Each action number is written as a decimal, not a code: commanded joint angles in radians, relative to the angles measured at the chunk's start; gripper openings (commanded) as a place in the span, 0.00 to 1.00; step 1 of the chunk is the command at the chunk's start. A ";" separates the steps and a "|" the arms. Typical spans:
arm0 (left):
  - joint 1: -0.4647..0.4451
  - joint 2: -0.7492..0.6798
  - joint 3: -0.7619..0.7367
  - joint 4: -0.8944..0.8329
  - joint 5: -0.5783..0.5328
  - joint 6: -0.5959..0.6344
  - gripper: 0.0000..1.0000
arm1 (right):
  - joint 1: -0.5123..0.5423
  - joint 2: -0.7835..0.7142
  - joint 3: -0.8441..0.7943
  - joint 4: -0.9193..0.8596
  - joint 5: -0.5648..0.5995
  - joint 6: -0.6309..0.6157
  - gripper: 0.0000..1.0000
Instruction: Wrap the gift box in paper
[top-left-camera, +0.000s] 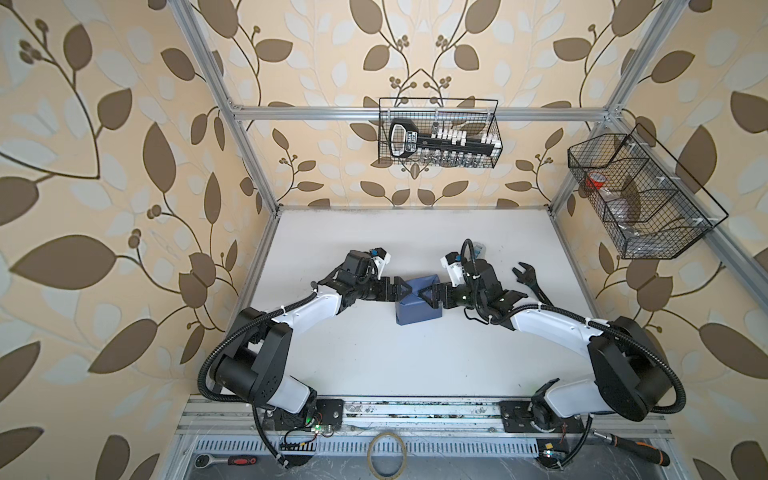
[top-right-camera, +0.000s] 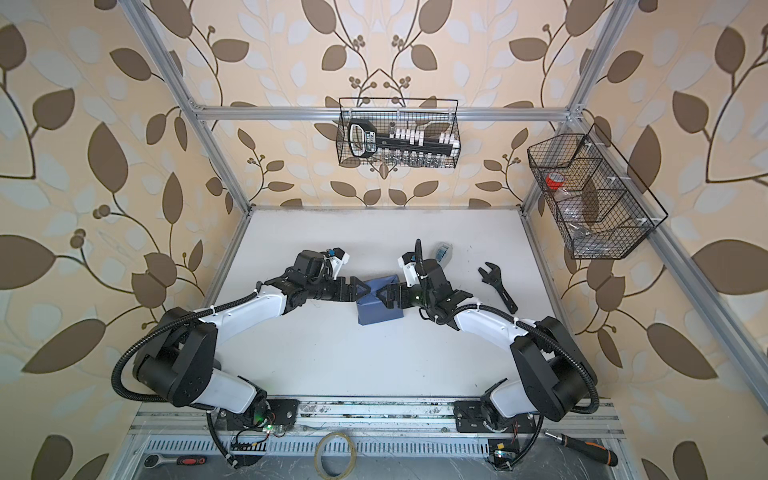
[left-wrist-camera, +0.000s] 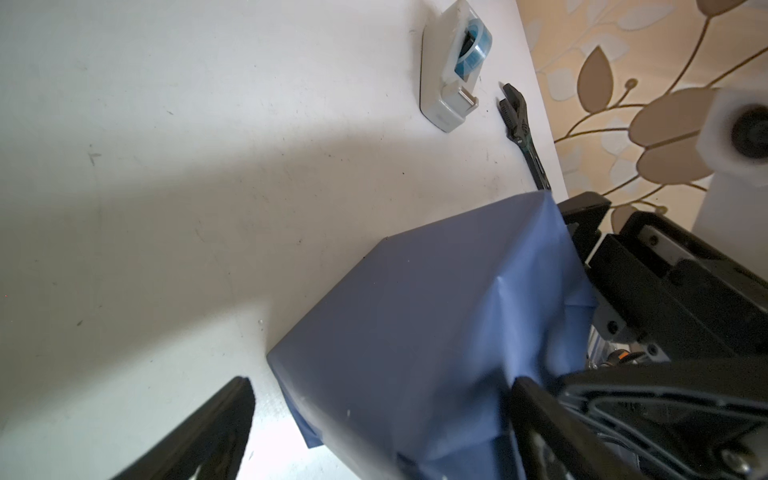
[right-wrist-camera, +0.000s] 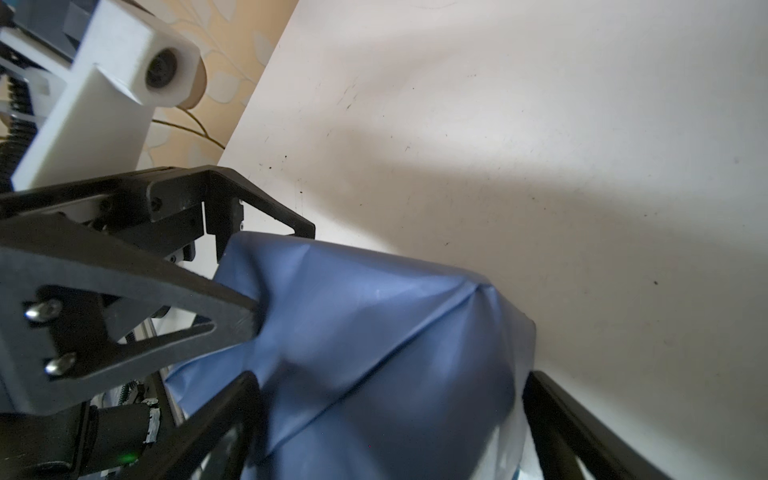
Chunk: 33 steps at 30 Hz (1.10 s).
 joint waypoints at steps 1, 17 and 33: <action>0.005 -0.023 0.018 0.008 0.037 -0.055 0.98 | 0.010 0.035 -0.049 -0.078 0.052 -0.035 0.99; 0.003 0.038 -0.071 0.081 0.078 -0.087 0.96 | 0.010 0.031 -0.039 -0.078 0.052 -0.035 0.99; 0.003 0.052 -0.112 0.085 0.041 -0.078 0.92 | -0.227 -0.114 0.032 -0.072 -0.178 0.083 0.98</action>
